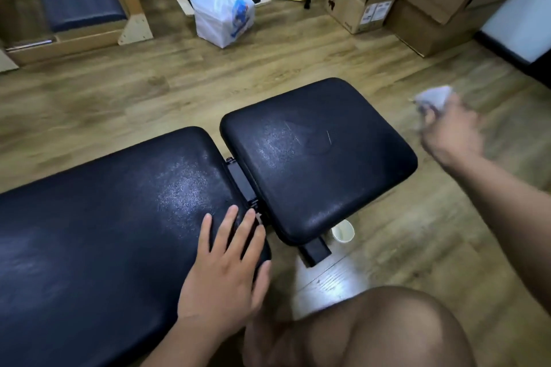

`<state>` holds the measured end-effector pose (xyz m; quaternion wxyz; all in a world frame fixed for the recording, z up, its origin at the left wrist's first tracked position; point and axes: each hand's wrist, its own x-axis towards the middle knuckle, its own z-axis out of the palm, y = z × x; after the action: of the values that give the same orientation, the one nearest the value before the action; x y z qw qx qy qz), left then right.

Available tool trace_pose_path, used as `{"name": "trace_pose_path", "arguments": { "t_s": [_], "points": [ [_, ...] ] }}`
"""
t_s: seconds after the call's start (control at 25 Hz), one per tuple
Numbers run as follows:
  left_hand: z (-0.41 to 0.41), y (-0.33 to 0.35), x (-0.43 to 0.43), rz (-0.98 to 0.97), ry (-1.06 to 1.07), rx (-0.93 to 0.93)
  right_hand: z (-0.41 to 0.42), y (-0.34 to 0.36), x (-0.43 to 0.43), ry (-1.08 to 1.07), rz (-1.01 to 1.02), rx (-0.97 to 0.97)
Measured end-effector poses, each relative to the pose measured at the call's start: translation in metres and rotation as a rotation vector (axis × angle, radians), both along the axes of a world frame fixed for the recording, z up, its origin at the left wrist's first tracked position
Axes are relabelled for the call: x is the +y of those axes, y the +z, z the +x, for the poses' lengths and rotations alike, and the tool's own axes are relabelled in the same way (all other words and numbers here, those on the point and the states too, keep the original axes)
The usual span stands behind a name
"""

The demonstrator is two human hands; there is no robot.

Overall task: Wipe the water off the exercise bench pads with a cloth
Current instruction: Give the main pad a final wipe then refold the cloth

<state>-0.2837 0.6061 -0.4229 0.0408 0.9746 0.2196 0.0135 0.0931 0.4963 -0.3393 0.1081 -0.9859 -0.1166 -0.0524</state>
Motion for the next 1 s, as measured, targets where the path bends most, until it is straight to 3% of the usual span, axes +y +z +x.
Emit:
{"name": "trace_pose_path", "arguments": {
  "t_s": [0.08,0.16,0.24,0.36,0.44,0.52,0.56,0.64,0.8,0.88,1.0],
  "points": [
    [0.0,-0.003,0.0,0.013,-0.011,-0.014,-0.074,-0.009,0.056,0.401,-0.02,-0.012],
    [0.0,-0.005,0.002,0.036,-0.023,-0.037,-0.162,-0.027,0.105,0.868,-0.171,0.046],
    [0.001,-0.007,0.001,0.059,-0.025,-0.08,-0.183,-0.051,0.136,1.009,-0.251,0.065],
    [-0.002,-0.015,0.001,0.09,-0.03,-0.125,-0.085,-0.064,0.122,0.625,-0.214,-0.032],
    [-0.002,-0.018,0.003,0.108,-0.031,-0.151,0.001,-0.048,0.079,0.261,-0.267,-0.002],
    [-0.001,-0.022,0.002,0.138,-0.022,-0.171,0.049,-0.019,0.053,0.039,-0.264,-0.016],
    [-0.001,-0.023,0.001,0.149,-0.026,-0.183,0.046,-0.011,0.061,0.032,-0.153,-0.042],
    [-0.001,-0.024,0.001,0.156,-0.034,-0.203,-0.008,-0.01,0.111,0.286,0.022,0.002],
    [0.0,-0.028,0.002,0.187,-0.037,-0.235,-0.168,-0.042,0.201,0.99,-0.269,0.106],
    [0.0,-0.029,0.002,0.199,-0.041,-0.264,-0.155,-0.045,0.215,0.889,-0.187,0.072],
    [0.001,-0.035,0.003,0.219,-0.059,-0.309,-0.018,-0.049,0.186,0.459,-0.185,0.051]
  ]
}}
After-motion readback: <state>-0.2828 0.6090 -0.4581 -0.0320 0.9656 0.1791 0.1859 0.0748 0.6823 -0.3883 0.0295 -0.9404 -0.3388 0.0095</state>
